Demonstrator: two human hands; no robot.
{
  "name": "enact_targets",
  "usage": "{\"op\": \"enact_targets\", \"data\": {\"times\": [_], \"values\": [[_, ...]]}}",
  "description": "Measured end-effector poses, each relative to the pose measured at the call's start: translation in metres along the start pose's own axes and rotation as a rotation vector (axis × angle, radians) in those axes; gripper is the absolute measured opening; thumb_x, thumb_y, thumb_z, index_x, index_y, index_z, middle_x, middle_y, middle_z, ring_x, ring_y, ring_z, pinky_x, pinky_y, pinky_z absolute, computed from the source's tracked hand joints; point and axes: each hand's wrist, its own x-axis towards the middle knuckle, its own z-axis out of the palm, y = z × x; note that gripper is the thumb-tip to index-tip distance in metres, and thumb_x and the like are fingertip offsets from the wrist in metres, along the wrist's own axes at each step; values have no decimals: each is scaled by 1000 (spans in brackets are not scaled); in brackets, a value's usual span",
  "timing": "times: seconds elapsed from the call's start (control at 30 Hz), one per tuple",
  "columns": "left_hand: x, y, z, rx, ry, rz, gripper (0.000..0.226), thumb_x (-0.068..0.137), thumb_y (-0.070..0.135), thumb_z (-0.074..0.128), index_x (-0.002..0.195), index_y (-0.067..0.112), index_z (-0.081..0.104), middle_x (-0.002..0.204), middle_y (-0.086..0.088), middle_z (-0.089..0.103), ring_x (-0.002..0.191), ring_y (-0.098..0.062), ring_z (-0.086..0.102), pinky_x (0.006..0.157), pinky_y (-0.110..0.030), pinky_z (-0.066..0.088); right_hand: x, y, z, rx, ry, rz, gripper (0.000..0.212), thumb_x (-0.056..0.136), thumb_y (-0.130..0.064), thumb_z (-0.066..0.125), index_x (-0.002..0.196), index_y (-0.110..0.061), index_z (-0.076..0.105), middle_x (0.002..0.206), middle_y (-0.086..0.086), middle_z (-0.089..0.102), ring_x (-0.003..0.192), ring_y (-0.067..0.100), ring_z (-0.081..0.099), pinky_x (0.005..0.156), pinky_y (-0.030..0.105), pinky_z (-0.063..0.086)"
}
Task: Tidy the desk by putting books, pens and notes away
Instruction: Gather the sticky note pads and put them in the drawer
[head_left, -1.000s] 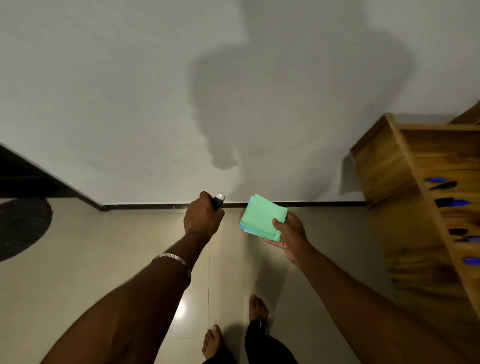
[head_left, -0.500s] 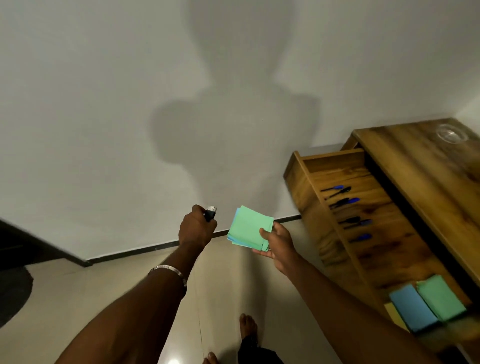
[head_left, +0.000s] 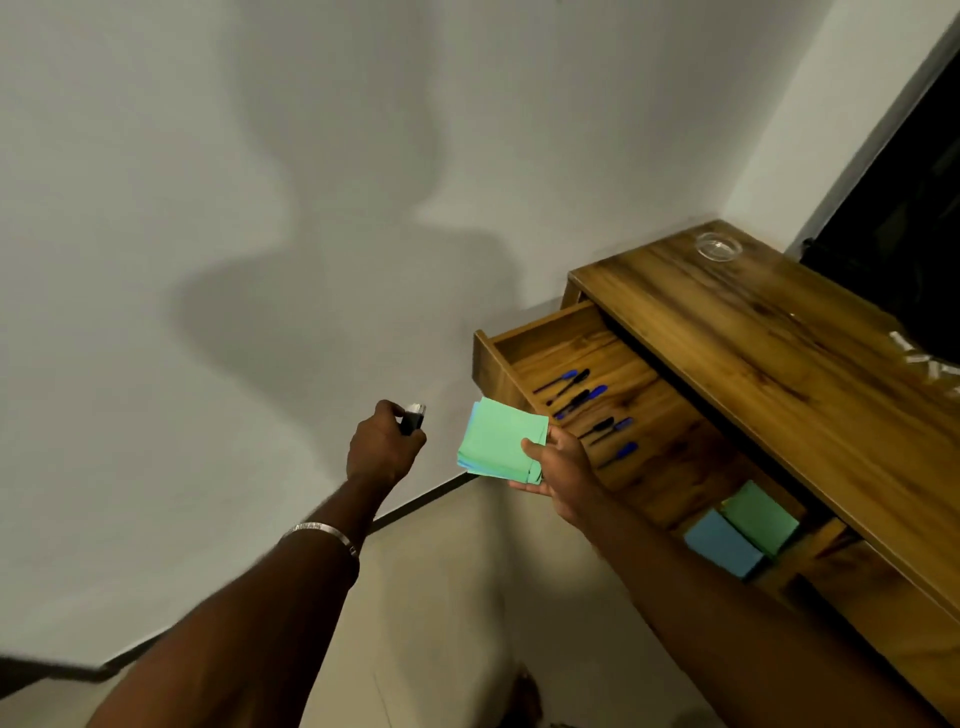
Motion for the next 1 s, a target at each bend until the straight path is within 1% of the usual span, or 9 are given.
{"op": "enact_targets", "data": {"times": [0.07, 0.17, 0.3, 0.43, 0.53, 0.63, 0.73, 0.87, 1.0], "values": [[8, 21, 8, 13, -20, 40, 43, 80, 32, 67, 117, 15, 53, 109, -9, 68, 95, -29, 63, 72, -30, 46, 7, -8, -16, 24, 45, 0, 22, 97, -5, 52, 117, -14, 55, 114, 8, 64, 93, 26, 65, 58, 37, 59], [17, 52, 23, 35, -38, 101, 43, 80, 32, 67, 117, 15, 53, 109, -10, 68, 95, -28, 64, 72, -30, 47, 18, -16, -41, 27, 102, 2, 27, 96, -5, 53, 123, -9, 54, 119, 12, 63, 102, 31, 64, 67, 42, 59], [27, 94, 48, 39, -80, 178, 41, 82, 32, 67, 117, 15, 52, 108, -7, 68, 93, -25, 65, 71, -30, 49, 29, -22, -77, 80, 165, -10, 22, 95, -5, 54, 115, -13, 54, 111, 9, 63, 91, 24, 65, 53, 31, 58], [35, 128, 72, 51, -115, 260, 48, 83, 39, 67, 121, 15, 50, 110, -9, 68, 97, -29, 66, 80, -37, 53, 44, -18, -109, 113, 222, 18, 28, 94, -7, 56, 121, -13, 52, 118, 14, 63, 100, 30, 66, 58, 35, 59], [39, 151, 91, 99, -139, 313, 47, 83, 44, 65, 115, 14, 51, 108, -12, 67, 99, -33, 65, 82, -38, 52, 52, -17, -130, 154, 262, 52, 32, 94, -7, 57, 125, -11, 50, 121, 19, 61, 100, 33, 66, 55, 35, 58], [43, 172, 109, 119, -194, 348, 41, 85, 36, 67, 114, 12, 52, 109, -9, 66, 100, -29, 64, 80, -35, 50, 55, -16, -147, 190, 316, 67, 38, 94, -6, 57, 131, -8, 47, 119, 18, 61, 95, 31, 65, 54, 33, 58], [51, 188, 124, 84, -243, 368, 39, 83, 33, 68, 113, 13, 54, 109, -8, 68, 101, -26, 65, 83, -35, 51, 60, -13, -160, 207, 358, 76, 38, 93, -6, 59, 129, -7, 49, 118, 18, 62, 94, 31, 65, 54, 34, 59], [72, 220, 153, 131, -321, 467, 36, 81, 35, 68, 108, 17, 52, 108, -7, 67, 100, -26, 64, 79, -32, 48, 72, -14, -180, 260, 454, 62, 30, 92, -6, 61, 120, -9, 54, 117, 17, 64, 88, 32, 67, 52, 36, 59], [92, 252, 183, 172, -380, 548, 38, 82, 35, 67, 109, 15, 51, 108, -10, 65, 98, -30, 62, 75, -32, 46, 83, -17, -197, 251, 549, 34, 34, 92, -8, 61, 126, -6, 54, 116, 16, 66, 98, 38, 66, 54, 33, 57]]}}
